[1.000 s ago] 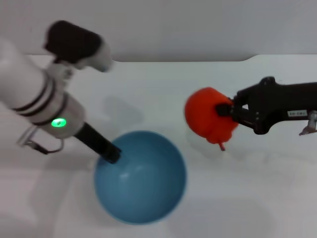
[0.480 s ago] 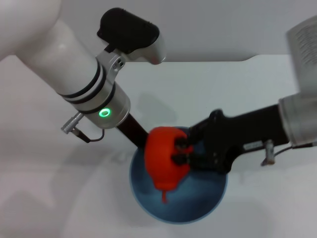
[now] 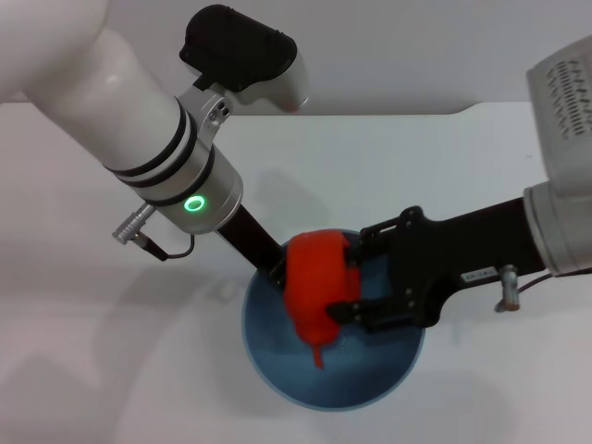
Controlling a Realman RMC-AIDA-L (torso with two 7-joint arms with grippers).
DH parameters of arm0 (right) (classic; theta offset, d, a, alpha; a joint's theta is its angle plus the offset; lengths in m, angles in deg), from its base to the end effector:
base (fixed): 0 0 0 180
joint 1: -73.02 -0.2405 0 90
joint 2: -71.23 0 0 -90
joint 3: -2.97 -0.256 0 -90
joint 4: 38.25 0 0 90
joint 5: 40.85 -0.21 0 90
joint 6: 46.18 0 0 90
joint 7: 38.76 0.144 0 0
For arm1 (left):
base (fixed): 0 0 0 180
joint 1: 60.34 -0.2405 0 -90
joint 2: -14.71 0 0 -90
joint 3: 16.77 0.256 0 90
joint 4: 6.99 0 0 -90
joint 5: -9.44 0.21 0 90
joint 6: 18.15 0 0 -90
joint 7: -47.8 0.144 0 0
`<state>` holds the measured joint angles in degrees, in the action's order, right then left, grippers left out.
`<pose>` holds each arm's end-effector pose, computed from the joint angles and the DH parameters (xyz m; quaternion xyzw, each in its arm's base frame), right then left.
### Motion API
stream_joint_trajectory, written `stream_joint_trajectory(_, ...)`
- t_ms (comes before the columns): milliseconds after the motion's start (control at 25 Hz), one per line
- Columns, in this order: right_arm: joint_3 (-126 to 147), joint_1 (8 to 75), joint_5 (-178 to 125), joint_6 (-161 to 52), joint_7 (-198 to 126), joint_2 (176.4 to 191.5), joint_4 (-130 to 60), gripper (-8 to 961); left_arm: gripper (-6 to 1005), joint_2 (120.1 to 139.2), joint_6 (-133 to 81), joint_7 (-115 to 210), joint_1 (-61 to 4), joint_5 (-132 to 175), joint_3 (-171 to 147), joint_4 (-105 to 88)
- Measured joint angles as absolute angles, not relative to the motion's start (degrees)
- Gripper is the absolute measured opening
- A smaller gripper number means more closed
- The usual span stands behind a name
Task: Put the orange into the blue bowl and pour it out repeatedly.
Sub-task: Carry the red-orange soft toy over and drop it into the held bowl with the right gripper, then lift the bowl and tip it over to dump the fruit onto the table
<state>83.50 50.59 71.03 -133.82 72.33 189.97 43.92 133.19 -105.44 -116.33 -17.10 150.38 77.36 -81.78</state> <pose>0.1448 0.3040 -0.0079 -0.9921 0.0864 0.0830 0.0377 -0.1150 0.3455 -0.0509 -0.9181 -0.3307 0.1797 0.1241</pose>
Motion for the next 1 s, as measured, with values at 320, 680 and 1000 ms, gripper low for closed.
stream_joint_trajectory(320,77.1,52.5,71.6,-135.0,77.0,190.08,47.1,580,-1,132.96,-103.9,-115.7,-17.8,150.8,77.3,-81.8)
stream_joint_trajectory(680,59.7,56.9,71.4,-136.1,82.0,190.10,46.3,579,0,132.91,-90.4,-109.0,-25.1,151.1,77.9,-85.9)
stream_joint_trajectory(1000,50.8,59.9,71.7,-137.9,81.7,189.82,42.4,580,-1,132.75,-71.0,-100.7,-36.5,151.1,81.9,-94.1)
